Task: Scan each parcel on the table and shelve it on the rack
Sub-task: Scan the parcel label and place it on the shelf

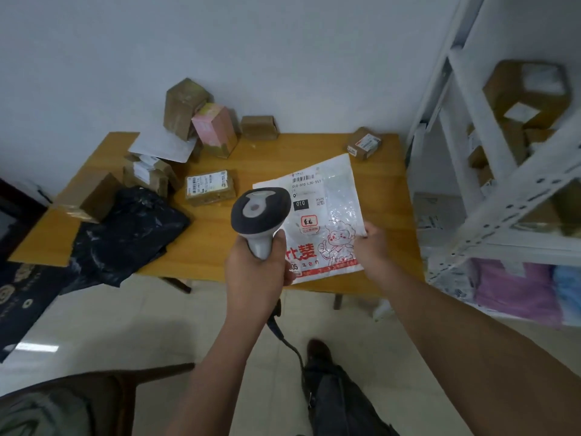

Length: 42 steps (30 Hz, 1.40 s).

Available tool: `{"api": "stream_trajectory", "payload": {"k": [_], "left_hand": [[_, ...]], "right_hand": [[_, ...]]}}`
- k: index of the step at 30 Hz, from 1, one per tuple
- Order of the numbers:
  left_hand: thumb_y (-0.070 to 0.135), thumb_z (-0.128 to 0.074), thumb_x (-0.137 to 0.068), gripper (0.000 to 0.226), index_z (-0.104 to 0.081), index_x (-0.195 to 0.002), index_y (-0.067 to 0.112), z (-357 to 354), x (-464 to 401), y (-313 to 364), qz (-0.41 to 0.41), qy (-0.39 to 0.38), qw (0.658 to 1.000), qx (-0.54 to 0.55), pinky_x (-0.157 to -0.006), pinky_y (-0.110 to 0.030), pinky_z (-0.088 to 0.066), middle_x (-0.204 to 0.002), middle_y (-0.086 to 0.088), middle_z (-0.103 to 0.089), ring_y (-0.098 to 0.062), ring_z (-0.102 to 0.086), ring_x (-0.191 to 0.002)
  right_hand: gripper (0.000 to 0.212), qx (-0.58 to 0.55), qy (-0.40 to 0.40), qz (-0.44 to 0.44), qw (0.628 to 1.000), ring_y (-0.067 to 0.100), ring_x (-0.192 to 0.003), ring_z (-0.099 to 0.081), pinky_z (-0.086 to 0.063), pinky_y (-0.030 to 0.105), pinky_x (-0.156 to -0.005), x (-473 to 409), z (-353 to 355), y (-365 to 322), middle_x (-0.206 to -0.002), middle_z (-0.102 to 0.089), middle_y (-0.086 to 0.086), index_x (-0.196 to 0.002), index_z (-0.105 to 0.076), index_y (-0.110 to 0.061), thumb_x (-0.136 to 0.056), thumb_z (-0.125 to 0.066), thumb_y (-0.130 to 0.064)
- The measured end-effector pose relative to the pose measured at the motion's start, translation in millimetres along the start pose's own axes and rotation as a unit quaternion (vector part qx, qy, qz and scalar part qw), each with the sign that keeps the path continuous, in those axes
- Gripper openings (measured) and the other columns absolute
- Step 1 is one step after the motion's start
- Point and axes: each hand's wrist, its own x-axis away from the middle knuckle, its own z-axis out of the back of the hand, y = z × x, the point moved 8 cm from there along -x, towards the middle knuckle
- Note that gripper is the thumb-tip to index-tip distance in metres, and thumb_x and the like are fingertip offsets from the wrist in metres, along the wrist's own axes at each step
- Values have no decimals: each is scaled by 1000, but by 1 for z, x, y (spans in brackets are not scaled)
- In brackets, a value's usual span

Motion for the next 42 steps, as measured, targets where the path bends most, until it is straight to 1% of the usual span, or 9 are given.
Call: {"api": "stream_trajectory", "payload": {"k": [4, 9, 12, 15, 21, 24, 27, 31, 42], "left_hand": [[29, -59, -95, 27, -59, -93, 1, -2, 59, 17, -31, -12, 999, 23, -46, -24, -55, -66, -14, -68, -17, -67, -49], [26, -59, -96, 25, -59, -96, 1, -27, 114, 46, -64, -60, 995, 45, -48, -28, -55, -59, -11, -66, -17, -64, -45], [25, -58, -97, 29, -59, -96, -3, -52, 141, 62, -76, -100, 991, 52, -46, -27, -53, -58, -11, -65, -16, -63, -43], [27, -60, -96, 33, -60, -96, -5, -78, 161, 75, -86, -131, 986, 62, -45, -26, -54, -57, -10, -65, -17, -64, -44], [29, -60, -95, 33, -60, -94, -5, -141, 200, 102, -107, -184, 974, 75, -46, -24, -53, -57, -10, -65, -18, -64, -46], [27, -60, -96, 29, -60, -94, -2, -186, 223, 119, -124, -207, 968, 70, -45, -23, -52, -58, -11, -66, -18, -65, -46], [26, -59, -96, 27, -61, -92, -1, -240, 251, 136, -140, -229, 962, 59, -44, -24, -53, -59, -12, -66, -20, -66, -48], [27, -60, -95, 25, -62, -91, 2, -326, 293, 153, -150, -243, 957, 44, -54, -41, -59, -58, -9, -67, -22, -68, -50], [25, -61, -95, 29, -62, -93, -4, -560, 416, 214, -120, -279, 950, 65, -45, -26, -54, -54, -9, -65, -19, -65, -44]], "right_hand": [[28, -6, 20, 26, 999, 10, -65, -61, -42, 14, -42, 56, 49, 2, -95, -63, -3, -110, -59, -19, -99, -43, 1], [27, -19, 74, 20, 997, 18, -70, -66, -61, 38, -68, 107, 121, 24, -97, -69, 8, -107, -65, -14, -96, -46, 2], [27, -35, 114, 10, 993, 15, -64, -65, -55, 23, -48, 128, 171, 35, -92, -70, 9, -101, -66, -13, -93, -49, 6], [31, -45, 139, -8, 989, 12, -52, -61, -45, 18, -37, 142, 217, 45, -84, -67, 11, -104, -63, -10, -92, -44, 12], [26, -37, 205, -40, 977, 20, -62, -61, -51, 30, -51, 148, 305, 72, -79, -67, 8, -102, -64, -5, -93, -41, 5], [22, -20, 238, -45, 970, 15, -64, -58, -45, 24, -53, 154, 356, 83, -80, -65, 6, -95, -60, -10, -97, -40, -2], [27, -35, 266, -36, 963, 24, -72, -64, -57, 37, -66, 151, 418, 102, -87, -69, 9, -101, -62, -15, -95, -40, -2], [27, -71, 295, -45, 952, 17, -61, -57, -46, 27, -53, 142, 516, 133, -78, -66, 7, -90, -61, -14, -97, -38, -1], [31, -93, 345, -61, 932, 12, -57, -50, -41, 22, -50, 124, 785, 183, -71, -56, 4, -75, -52, -15, -101, -37, -8]]}}
